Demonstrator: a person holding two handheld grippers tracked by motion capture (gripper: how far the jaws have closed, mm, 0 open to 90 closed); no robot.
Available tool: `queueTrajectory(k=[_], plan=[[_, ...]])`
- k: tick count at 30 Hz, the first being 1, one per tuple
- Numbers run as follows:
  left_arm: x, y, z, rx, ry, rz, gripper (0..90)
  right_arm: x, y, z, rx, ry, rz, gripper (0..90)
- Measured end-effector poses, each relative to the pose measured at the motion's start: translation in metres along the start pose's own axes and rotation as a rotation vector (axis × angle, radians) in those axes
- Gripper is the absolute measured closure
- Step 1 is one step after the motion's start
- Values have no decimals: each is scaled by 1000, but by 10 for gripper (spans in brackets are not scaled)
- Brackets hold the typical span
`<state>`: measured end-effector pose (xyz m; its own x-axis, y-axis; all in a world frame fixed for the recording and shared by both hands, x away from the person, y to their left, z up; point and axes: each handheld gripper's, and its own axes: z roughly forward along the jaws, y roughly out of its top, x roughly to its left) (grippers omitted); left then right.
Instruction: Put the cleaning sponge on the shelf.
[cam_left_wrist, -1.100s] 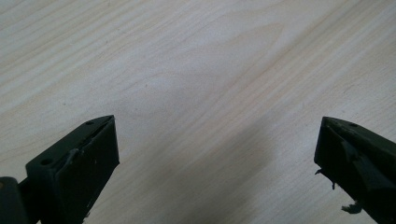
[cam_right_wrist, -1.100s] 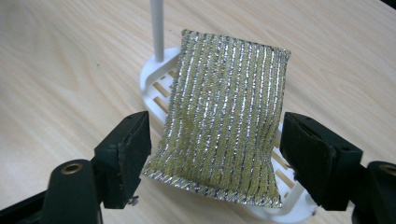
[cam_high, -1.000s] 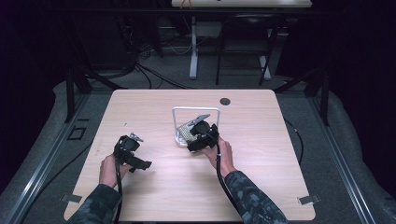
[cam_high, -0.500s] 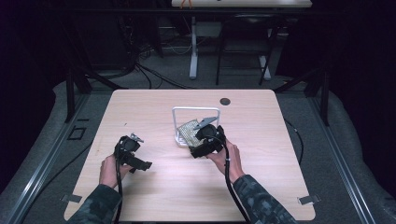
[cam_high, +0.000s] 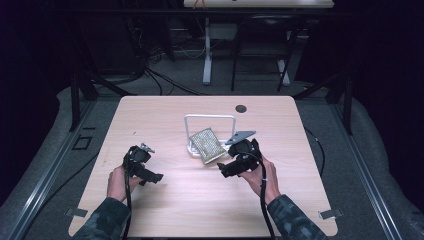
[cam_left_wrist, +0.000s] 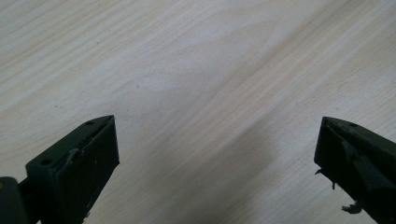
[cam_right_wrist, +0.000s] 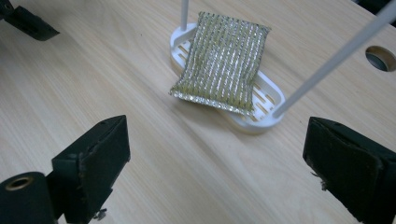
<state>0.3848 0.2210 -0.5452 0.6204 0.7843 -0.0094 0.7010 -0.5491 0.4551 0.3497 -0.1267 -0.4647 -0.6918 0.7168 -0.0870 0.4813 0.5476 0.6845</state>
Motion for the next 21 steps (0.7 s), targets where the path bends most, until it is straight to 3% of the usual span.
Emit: queueTrajectory(k=[8,10,21], plan=[[-1,0,1,4,0,1,0,-13,-30,-20,18,-26,45,60],[-1,0,1,6,-1,3,0,-17,-44,-25,30,-36,63,61],[-3,0,3,14,-5,8,0,-29,-89,-31,89,-71,114,56]])
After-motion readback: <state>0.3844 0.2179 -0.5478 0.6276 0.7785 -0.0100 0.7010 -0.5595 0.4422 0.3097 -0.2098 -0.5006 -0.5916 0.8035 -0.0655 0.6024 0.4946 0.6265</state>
